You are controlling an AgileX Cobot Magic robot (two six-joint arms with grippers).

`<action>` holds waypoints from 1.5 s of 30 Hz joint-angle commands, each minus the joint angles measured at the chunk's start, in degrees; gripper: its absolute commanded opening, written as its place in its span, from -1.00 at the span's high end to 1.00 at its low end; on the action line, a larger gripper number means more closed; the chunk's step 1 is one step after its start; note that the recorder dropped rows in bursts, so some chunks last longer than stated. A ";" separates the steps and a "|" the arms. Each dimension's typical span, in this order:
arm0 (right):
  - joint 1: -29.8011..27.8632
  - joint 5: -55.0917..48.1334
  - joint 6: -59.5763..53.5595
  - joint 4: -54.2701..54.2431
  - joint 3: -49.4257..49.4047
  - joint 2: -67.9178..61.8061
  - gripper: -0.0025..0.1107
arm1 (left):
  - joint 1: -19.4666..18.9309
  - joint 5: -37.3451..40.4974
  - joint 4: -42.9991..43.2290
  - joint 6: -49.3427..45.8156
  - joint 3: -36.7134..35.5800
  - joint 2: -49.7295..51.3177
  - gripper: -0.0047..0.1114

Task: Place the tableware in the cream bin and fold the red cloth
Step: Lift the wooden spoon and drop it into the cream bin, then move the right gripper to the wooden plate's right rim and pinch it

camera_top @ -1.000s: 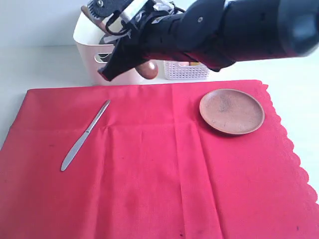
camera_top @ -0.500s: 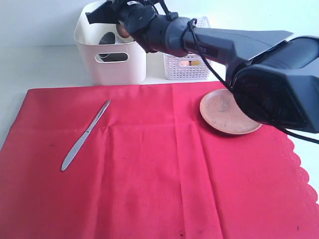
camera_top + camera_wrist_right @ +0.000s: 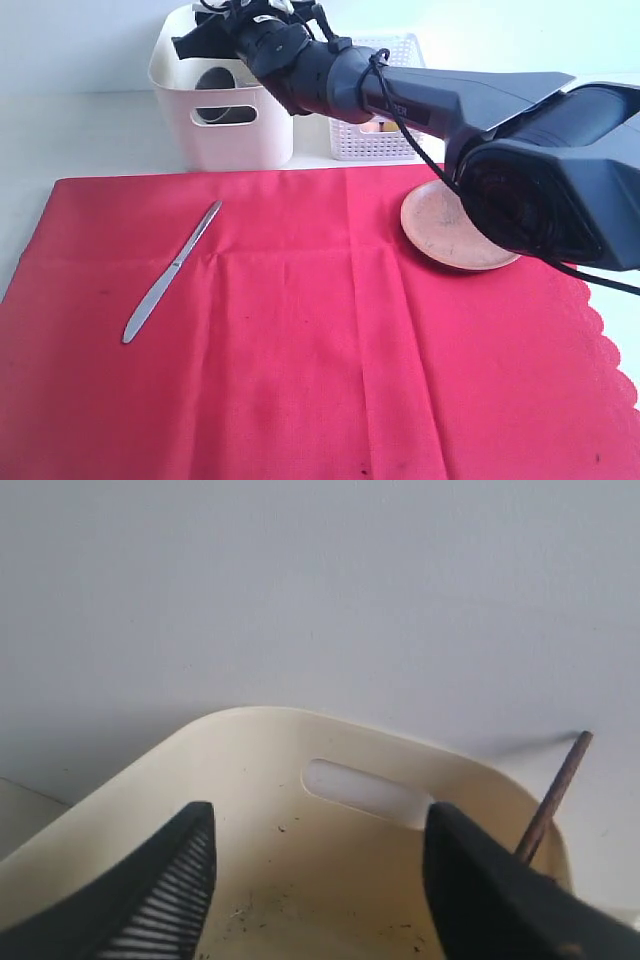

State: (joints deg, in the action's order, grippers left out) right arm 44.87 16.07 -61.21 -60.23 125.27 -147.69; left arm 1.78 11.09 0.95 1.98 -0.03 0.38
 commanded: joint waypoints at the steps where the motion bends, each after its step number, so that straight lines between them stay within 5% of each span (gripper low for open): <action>1: 0.01 -0.78 -2.77 -2.48 0.45 2.27 -0.16 | -0.16 -0.02 -0.36 0.06 0.03 -0.38 0.85; 5: 0.01 -1.72 -12.99 -14.41 0.16 6.87 -0.06 | -0.16 -0.02 -0.36 0.06 0.03 -0.38 0.85; 9: 0.48 1.17 -40.03 -39.72 -2.37 13.08 0.23 | -0.16 -0.02 -0.36 0.06 0.03 -0.38 0.85; 16: 7.06 33.87 -60.16 -39.72 -9.98 21.70 0.96 | -0.16 -0.02 -0.36 0.06 0.03 -0.38 0.85; 21: 8.78 46.22 -60.18 -39.72 -16.96 26.86 0.96 | -0.16 -0.02 -0.36 0.06 0.03 -0.38 0.85; 26: 6.74 47.28 -60.18 -39.72 -29.77 36.03 0.96 | -0.16 -0.02 -0.36 0.06 0.03 -0.38 0.85; 32: 1.00 31.64 -60.18 -39.72 -51.66 49.19 0.96 | -0.16 -0.02 -0.36 0.06 0.03 -0.38 0.85; 36: -5.27 11.15 -60.18 -39.72 -66.71 56.30 0.96 | -0.16 -0.02 -0.36 0.06 0.03 -0.38 0.85; 43: -14.29 -25.72 -50.98 -39.72 -76.28 57.53 0.96 | -0.16 -0.02 -0.36 0.06 0.03 -0.38 0.85; 45: -16.72 -40.04 -42.08 -31.36 -77.50 56.28 0.96 | -0.16 -0.02 -0.36 0.06 0.03 -0.38 0.85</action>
State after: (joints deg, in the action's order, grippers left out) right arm 30.72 -6.78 -111.81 -99.62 49.33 -90.74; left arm 1.78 11.09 0.95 1.98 -0.03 0.38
